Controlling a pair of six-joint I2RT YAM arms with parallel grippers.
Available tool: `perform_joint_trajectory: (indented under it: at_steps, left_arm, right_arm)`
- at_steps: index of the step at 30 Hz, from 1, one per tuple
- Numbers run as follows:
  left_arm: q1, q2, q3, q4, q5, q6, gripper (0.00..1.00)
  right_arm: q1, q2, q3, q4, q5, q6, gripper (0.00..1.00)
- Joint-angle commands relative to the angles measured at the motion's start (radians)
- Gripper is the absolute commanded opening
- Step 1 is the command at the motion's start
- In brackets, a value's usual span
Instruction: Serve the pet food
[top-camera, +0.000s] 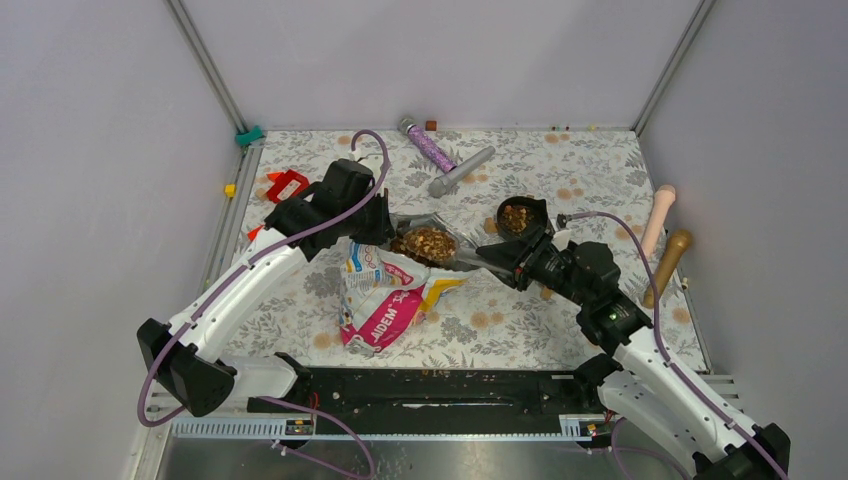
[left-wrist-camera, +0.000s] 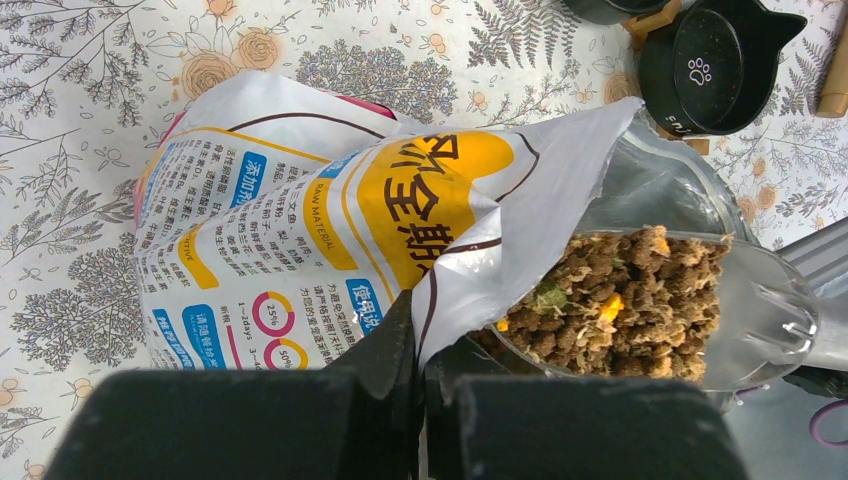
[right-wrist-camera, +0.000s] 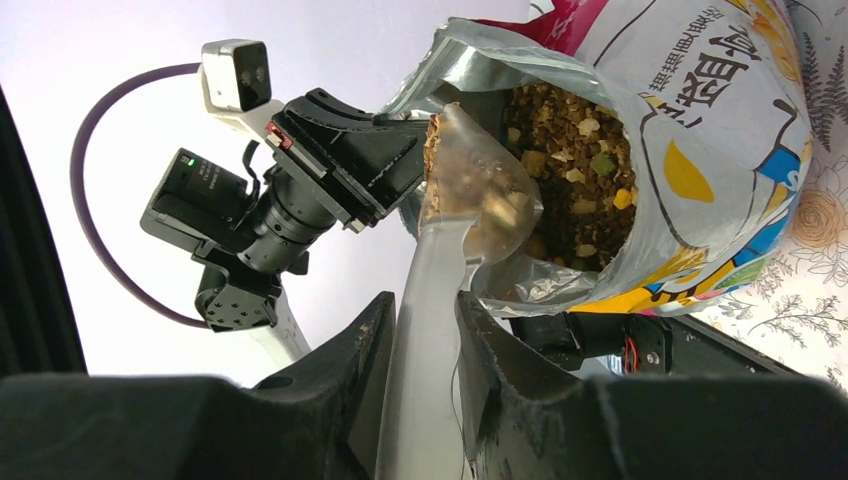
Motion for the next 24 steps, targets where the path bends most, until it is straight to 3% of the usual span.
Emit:
perform_joint_trajectory:
  at_steps: [1, 24]
  left_arm:
    - [-0.012, -0.018, 0.025, -0.004, 0.021, 0.005, 0.0]
    - [-0.012, -0.015, 0.022, -0.005, -0.002, -0.005, 0.0]
  right_arm:
    - [-0.007, -0.039, 0.016, 0.086, 0.008, 0.027, 0.0]
    - [-0.021, -0.134, 0.008, 0.091, 0.029, 0.054, 0.0]
